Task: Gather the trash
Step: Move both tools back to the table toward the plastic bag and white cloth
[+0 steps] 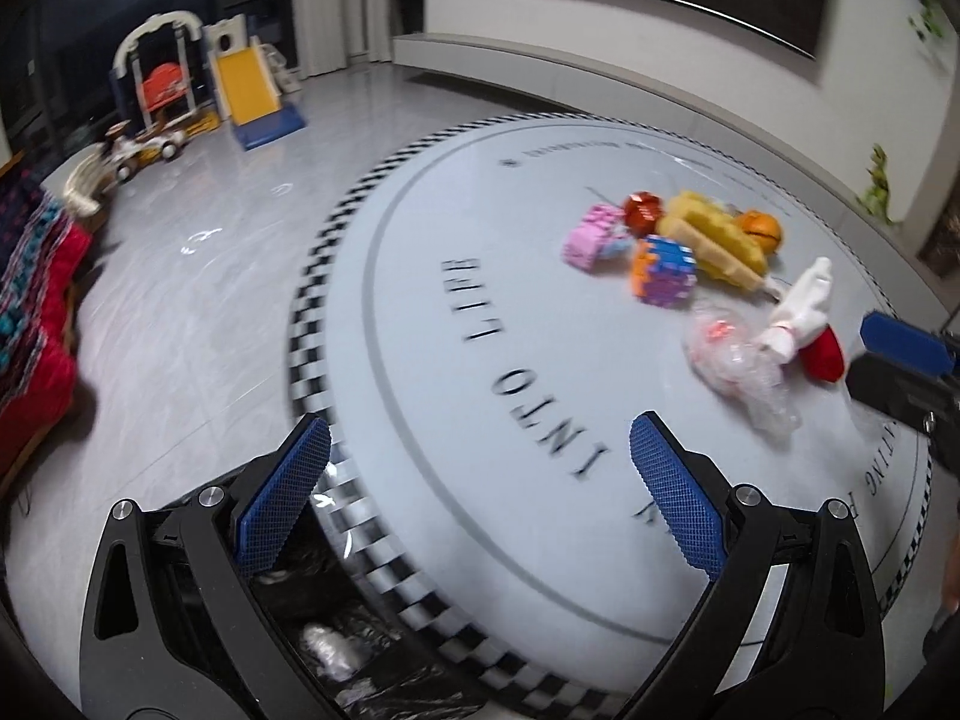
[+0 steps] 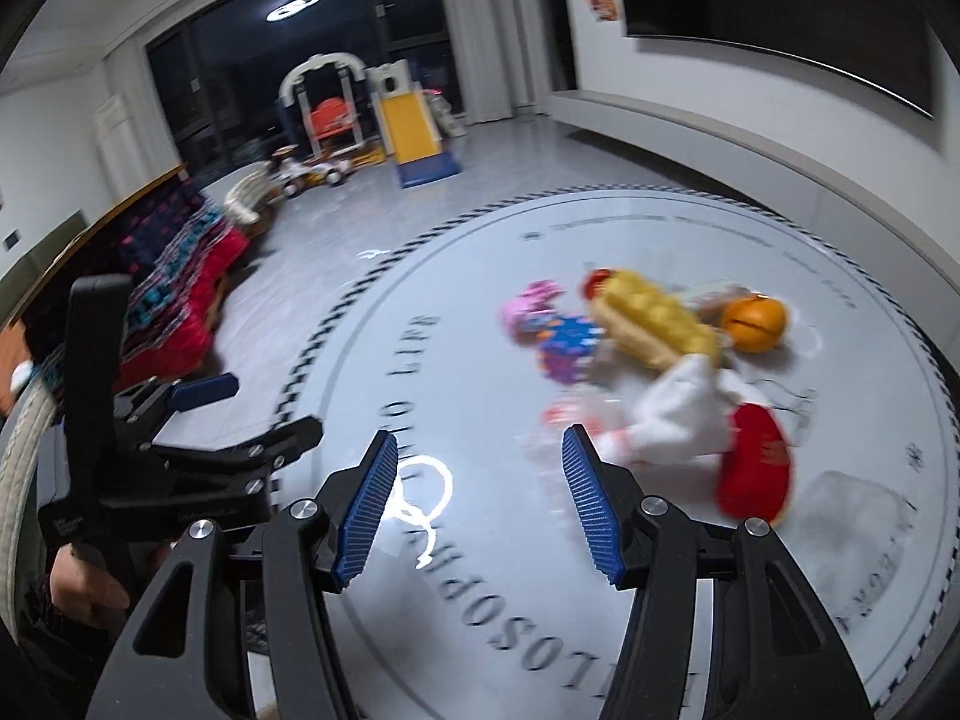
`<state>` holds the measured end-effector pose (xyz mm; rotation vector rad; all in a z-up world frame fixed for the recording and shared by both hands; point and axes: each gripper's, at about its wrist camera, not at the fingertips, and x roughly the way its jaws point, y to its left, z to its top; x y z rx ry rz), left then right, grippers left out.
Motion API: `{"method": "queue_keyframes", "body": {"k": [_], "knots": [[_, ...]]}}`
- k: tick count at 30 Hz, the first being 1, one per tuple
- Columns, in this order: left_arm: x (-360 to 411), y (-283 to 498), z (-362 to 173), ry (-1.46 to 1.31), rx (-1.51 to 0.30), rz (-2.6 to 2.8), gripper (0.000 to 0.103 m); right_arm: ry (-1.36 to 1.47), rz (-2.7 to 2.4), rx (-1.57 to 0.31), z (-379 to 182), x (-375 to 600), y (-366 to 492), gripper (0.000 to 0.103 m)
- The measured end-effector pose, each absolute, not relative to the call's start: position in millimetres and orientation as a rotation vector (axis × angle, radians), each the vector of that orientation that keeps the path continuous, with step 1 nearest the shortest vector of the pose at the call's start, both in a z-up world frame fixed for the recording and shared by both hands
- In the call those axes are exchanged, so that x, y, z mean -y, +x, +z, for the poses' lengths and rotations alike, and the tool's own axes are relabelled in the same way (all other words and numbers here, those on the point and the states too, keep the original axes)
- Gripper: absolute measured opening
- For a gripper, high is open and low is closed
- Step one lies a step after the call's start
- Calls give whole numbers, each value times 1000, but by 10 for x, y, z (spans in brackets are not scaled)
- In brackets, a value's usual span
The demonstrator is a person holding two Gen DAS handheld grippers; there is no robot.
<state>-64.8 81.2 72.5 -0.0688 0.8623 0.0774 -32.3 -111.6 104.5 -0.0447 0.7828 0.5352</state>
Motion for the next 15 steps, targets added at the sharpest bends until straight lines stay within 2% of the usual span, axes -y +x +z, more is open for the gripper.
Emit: {"method": "queue_keyframes", "body": {"k": [7,15], "knots": [[-322,-333,689,-16,-877,-43,97,-14,379,-782,961,1575,52,63],[103,-48,565,21,-914,-132,97,-31,335,-850,698,1579,397,65]]}}
